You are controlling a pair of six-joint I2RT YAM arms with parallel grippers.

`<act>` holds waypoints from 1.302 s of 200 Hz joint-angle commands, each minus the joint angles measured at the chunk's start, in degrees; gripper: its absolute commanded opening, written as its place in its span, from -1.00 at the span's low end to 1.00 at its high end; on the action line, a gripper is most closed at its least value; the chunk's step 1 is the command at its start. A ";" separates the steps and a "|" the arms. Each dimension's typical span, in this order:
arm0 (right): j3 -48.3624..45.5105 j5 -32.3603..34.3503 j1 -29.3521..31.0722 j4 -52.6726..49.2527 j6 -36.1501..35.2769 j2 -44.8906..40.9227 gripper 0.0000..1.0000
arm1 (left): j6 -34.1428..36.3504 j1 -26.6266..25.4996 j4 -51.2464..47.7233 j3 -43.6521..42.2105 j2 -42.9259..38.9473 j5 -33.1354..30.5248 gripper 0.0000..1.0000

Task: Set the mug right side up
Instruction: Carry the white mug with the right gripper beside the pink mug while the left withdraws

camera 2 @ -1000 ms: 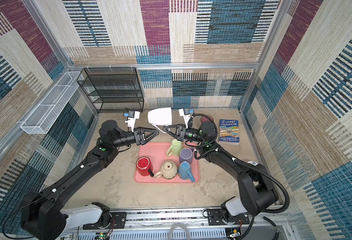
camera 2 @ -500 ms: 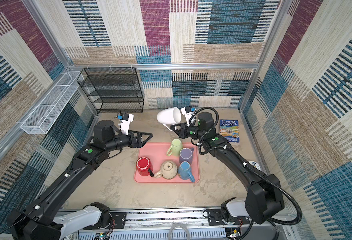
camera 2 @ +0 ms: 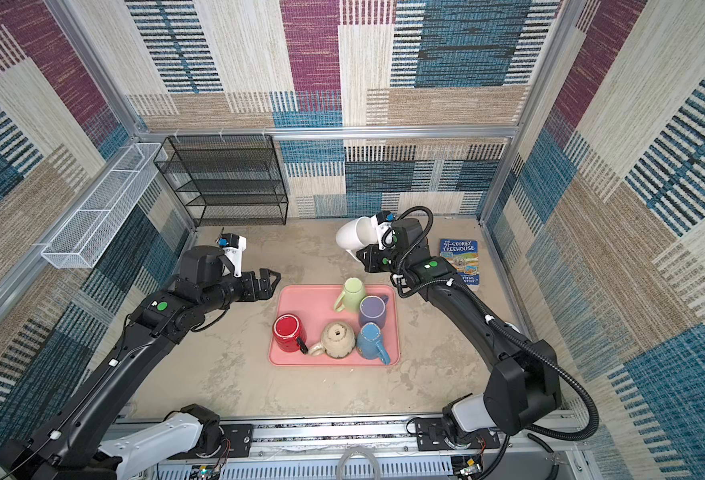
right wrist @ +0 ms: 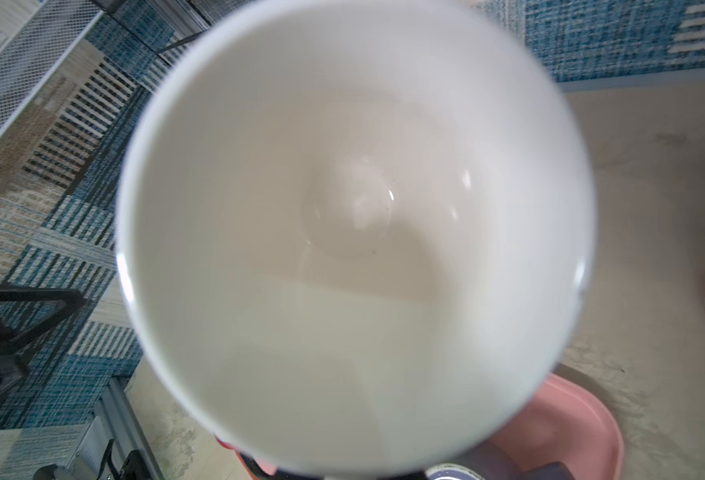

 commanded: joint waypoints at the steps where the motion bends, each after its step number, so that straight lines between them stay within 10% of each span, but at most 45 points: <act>1: 2.57 5.10 -0.86 -1.52 -2.20 1.73 -1.00 | -3.61 0.11 -6.93 1.14 0.24 -10.06 0.98; 86: 11.83 20.67 -1.36 -10.66 -8.02 13.35 -1.00 | 0.04 0.11 -19.86 8.29 9.86 -10.01 0.99; 260: 12.77 31.93 -2.22 -12.85 -9.91 25.94 -1.00 | 2.41 1.47 -4.84 -0.82 0.33 5.50 0.98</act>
